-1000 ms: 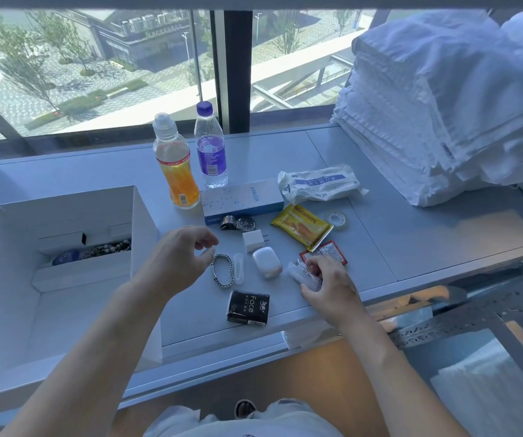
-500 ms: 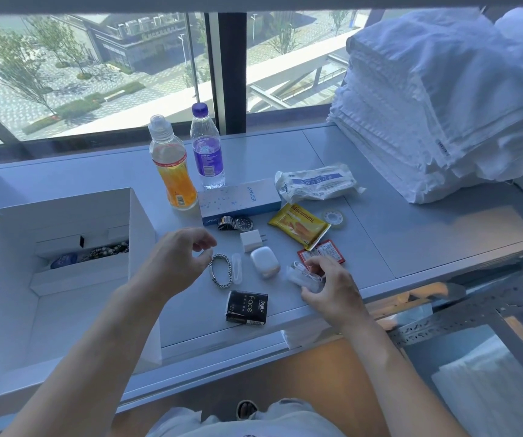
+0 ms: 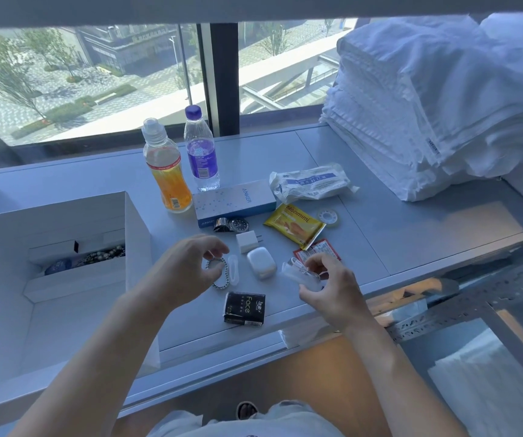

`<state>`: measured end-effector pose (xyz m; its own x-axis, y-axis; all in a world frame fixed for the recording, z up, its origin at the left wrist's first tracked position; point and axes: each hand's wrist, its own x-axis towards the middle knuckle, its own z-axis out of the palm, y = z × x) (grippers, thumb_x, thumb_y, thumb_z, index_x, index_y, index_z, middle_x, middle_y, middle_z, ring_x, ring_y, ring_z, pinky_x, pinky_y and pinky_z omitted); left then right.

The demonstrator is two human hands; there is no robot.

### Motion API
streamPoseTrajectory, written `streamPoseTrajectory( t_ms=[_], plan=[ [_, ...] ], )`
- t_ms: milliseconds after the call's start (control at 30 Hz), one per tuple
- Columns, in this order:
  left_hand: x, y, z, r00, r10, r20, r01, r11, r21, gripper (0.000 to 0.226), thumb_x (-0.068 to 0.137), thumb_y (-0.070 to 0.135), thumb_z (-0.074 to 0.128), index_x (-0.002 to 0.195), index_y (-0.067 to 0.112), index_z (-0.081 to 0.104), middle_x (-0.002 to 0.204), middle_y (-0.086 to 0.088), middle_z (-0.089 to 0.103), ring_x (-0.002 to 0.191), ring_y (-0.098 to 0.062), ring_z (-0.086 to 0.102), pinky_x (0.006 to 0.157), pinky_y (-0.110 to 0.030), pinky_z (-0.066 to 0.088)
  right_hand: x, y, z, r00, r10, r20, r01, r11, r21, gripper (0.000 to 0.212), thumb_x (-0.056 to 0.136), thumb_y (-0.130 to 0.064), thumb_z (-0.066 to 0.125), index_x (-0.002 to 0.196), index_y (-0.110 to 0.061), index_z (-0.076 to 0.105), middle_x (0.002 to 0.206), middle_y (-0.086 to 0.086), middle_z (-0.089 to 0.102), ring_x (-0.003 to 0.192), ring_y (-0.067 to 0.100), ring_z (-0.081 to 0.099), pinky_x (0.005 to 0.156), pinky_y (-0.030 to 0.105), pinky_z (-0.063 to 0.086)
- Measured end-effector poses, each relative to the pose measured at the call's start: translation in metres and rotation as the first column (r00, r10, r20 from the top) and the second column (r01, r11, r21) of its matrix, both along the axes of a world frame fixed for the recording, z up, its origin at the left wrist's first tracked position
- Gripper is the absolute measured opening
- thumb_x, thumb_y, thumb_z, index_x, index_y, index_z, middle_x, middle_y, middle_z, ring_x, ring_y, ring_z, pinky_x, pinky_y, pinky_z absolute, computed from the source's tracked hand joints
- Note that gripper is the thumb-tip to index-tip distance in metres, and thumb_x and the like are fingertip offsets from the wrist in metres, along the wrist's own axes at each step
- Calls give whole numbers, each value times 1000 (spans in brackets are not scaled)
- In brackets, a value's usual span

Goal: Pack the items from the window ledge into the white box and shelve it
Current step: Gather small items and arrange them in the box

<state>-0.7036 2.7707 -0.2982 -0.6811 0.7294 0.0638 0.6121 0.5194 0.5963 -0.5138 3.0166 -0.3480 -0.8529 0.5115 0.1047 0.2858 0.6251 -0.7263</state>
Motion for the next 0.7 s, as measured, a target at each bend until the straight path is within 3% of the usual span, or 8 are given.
streamPoseTrajectory(
  t_ms=[100,267,400,600,700],
  plan=[
    [5,3,2,998,-69,5,69,998,2,32,84,24,76,111,36,67,100,22,65,94,5,61,72,-4,39,-3,-9,11,999,31,-30,-32,999,-13,37,71,-20,81,100,-31,61,95,-15,65,89,7,63,78,20,53],
    [18,8,17,984,-181,5,180,983,21,56,82,36,78,131,42,53,121,26,54,102,3,60,82,-15,47,-13,-30,34,994,86,-73,-88,996,-20,37,71,-24,80,100,-32,58,95,-16,63,93,9,62,78,18,50],
    [27,8,32,973,-232,-14,232,972,23,66,82,40,80,139,43,47,132,26,46,105,3,59,84,-18,48,-19,-47,58,984,131,-122,-136,990,-36,38,72,-25,81,99,-32,56,93,-14,62,92,11,63,81,26,53],
    [27,-12,57,969,-235,-70,237,972,14,63,86,40,78,141,38,48,135,20,50,103,-1,58,88,-18,48,-32,-76,88,955,248,-163,-260,964,-57,36,75,-22,83,100,-29,58,92,-10,65,92,15,67,84,38,58],
    [23,-36,64,974,-210,-87,213,977,30,51,88,38,77,132,38,53,126,21,55,98,-2,59,83,-15,46,-42,-95,99,937,296,-184,-314,947,-76,34,75,-22,83,97,-31,59,92,-9,66,91,15,68,82,35,58]
  ],
)
